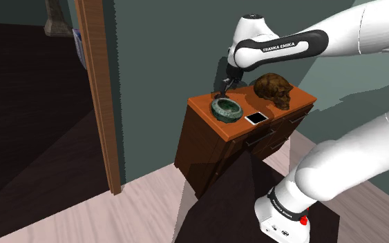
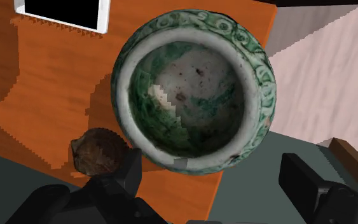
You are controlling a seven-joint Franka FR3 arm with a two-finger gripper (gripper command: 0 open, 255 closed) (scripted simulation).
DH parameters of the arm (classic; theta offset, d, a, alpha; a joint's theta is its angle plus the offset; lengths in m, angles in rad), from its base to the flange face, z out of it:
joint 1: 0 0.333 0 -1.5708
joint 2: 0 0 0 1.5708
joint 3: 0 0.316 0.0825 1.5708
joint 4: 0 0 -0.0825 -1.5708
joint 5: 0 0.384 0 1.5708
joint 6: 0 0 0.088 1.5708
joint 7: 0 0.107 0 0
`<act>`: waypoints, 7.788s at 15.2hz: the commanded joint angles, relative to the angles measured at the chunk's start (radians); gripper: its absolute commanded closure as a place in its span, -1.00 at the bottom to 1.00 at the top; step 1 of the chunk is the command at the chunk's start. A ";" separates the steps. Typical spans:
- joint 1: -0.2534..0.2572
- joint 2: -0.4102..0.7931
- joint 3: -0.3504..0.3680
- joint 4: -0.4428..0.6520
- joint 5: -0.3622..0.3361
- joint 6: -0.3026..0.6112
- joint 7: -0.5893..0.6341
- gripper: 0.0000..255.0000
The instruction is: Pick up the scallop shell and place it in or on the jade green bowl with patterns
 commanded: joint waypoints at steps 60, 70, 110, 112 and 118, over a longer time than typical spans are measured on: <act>-0.210 0.682 -0.089 0.450 0.261 0.097 -0.024 1.00; -0.209 0.674 -0.090 0.453 0.260 0.086 -0.024 1.00; -0.450 0.782 -0.040 0.608 0.861 0.002 0.098 1.00; -0.449 0.774 -0.042 0.610 0.857 -0.006 0.103 1.00; -0.445 0.731 -0.052 0.626 0.834 -0.059 0.134 1.00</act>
